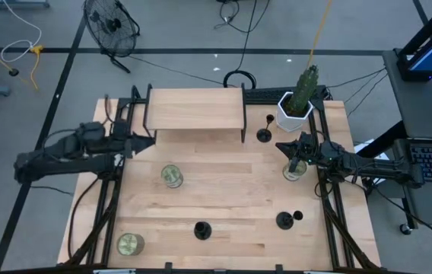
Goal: Pick & Place candle stick holders
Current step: Put the middle silver scented candle on the shelf
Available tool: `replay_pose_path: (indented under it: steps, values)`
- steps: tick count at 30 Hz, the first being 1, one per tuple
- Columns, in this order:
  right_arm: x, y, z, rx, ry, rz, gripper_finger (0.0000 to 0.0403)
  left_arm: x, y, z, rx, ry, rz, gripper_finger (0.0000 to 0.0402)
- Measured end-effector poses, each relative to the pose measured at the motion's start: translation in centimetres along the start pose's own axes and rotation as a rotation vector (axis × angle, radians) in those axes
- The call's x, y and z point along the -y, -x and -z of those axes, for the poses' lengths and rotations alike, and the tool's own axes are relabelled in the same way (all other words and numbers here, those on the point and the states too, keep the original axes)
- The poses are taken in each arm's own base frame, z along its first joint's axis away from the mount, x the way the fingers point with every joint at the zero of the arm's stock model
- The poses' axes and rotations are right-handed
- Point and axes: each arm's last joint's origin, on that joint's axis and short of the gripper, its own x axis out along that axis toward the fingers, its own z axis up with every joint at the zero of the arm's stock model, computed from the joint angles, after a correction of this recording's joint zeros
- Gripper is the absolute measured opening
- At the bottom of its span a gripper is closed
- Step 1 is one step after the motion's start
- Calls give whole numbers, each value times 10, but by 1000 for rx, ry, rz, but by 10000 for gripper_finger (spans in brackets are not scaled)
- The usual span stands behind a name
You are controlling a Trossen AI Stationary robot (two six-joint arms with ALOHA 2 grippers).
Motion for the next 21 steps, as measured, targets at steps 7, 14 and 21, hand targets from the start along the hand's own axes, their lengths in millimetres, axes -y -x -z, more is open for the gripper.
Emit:
replay_pose_path:
  steps: [7, 14, 21]
  values:
    - [0, 0, 0, 0, 0, 0, 6, 30, -16, -11, -321, 85, -264, 205]
    - [0, 0, 0, 0, 0, 0, 6, 53, -55, -2, -546, 138, -468, 205]
    - [0, 0, 0, 0, 0, 0, 6, 46, -85, 22, -714, 134, -694, 205]
